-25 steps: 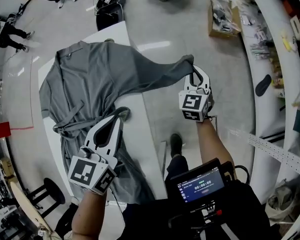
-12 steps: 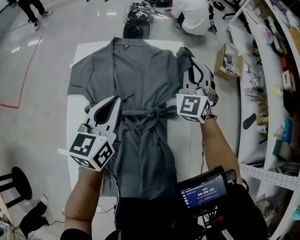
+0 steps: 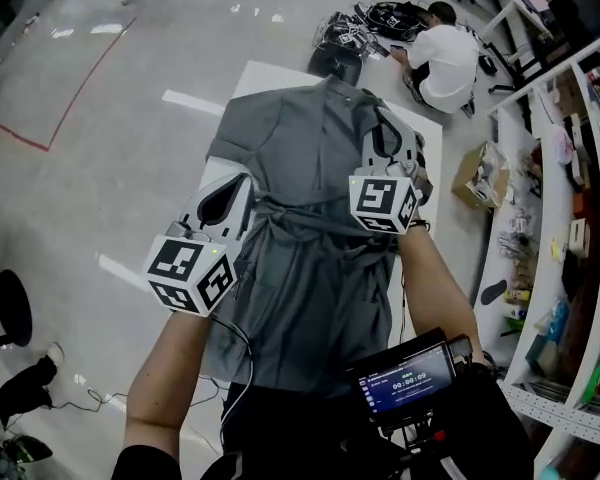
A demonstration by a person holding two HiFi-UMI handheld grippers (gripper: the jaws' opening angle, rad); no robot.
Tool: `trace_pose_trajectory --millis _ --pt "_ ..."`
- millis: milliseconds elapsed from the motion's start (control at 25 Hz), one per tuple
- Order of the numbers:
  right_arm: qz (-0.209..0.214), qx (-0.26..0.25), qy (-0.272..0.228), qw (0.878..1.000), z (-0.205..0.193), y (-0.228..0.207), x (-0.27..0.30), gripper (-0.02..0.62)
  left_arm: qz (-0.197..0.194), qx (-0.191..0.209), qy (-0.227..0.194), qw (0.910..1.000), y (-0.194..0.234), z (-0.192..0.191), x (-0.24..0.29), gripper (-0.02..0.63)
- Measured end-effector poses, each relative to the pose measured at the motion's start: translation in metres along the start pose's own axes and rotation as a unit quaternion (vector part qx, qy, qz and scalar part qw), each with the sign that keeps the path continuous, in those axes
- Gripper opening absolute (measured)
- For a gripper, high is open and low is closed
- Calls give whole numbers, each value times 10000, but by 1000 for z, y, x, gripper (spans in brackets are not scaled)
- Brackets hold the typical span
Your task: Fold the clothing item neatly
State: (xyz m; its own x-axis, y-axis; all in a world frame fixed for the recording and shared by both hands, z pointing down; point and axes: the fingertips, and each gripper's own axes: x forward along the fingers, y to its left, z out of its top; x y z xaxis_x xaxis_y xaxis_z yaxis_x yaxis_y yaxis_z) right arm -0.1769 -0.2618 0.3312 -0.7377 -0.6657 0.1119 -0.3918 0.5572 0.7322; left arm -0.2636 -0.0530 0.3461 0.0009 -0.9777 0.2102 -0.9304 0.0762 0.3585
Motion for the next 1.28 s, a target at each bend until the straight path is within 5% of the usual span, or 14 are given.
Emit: trace_pose_trajectory --millis 440,760,800,840,1040,1280 --pt "930 193 -12 9955 74 132 89 23 413 -46 132 9991 89 -12 -36 -5" --pt "1949 224 481 9794 48 237 123 28 649 -351 284 9969 147 -47 -44 -6" --pt "2055 257 477 9771 49 246 123 37 650 -398 322 9966 151 -52 -41 -6" --pt "2157 298 468 9749 51 253 121 118 644 -445 367 9963 154 -58 -37 -5" --pt "2236 292 479 9731 66 257 115 227 581 -589 477 9954 161 -67 -21 -5" --pt "1994 627 951 9733 30 215 113 227 566 -608 636 9945 171 -73 -5 -5"
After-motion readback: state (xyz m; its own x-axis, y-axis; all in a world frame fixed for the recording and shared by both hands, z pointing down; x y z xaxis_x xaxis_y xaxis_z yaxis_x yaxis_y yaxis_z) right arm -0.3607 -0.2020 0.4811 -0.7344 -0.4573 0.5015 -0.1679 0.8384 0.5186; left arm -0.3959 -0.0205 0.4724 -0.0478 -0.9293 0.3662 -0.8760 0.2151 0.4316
